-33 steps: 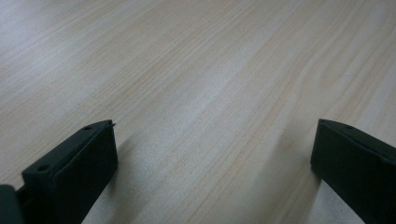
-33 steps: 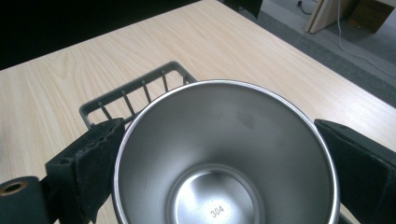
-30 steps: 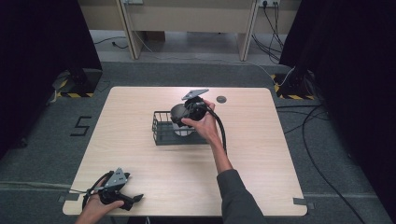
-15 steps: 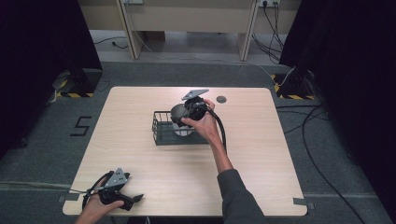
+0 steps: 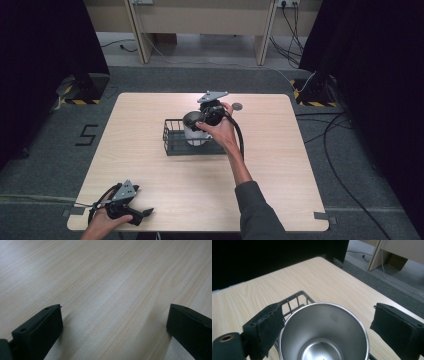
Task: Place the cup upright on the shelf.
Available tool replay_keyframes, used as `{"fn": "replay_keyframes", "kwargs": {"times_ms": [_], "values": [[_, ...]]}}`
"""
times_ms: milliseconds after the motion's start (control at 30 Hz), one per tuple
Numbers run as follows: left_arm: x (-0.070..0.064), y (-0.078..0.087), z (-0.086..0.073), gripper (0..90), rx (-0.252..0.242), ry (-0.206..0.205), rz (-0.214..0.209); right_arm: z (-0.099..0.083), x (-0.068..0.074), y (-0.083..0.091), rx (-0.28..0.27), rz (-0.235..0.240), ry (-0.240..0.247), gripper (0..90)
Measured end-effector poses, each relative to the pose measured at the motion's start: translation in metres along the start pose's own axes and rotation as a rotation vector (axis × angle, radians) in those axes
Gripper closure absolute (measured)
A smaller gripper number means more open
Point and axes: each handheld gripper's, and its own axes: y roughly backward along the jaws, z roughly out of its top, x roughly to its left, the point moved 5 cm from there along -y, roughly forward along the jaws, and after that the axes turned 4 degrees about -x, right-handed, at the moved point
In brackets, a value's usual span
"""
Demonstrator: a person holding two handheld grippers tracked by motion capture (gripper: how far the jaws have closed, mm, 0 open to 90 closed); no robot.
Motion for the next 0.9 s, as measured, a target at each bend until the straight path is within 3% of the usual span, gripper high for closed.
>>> {"fn": "replay_keyframes", "kwargs": {"times_ms": [67, 167, 200, 533, 900], "values": [[0.0, 0.0, 0.0, 0.0, -0.001, 0.001, 0.0, 0.001, 0.001, 0.004, -0.005, 0.011, -0.001, 12.6], [0.0, 0.0, 0.0, 0.0, 0.0, 0.0, 0.0, 0.001, 0.002, 0.005, -0.006, 0.013, 0.0, 17.2], [0.0, 0.0, 0.0, 0.0, 0.0, 0.0, 0.0, 0.001, 0.002, 0.006, -0.008, 0.014, -0.002, 13.8], [0.0, 0.0, 0.0, 0.0, 0.0, 0.0, 0.0, 0.002, 0.004, 0.021, -0.03, 0.02, 0.004, 15.2], [0.0, 0.0, 0.0, 0.0, 0.0, 0.0, 0.0, -0.008, 0.005, 0.037, -0.06, 0.024, -0.022, 15.7]]}}
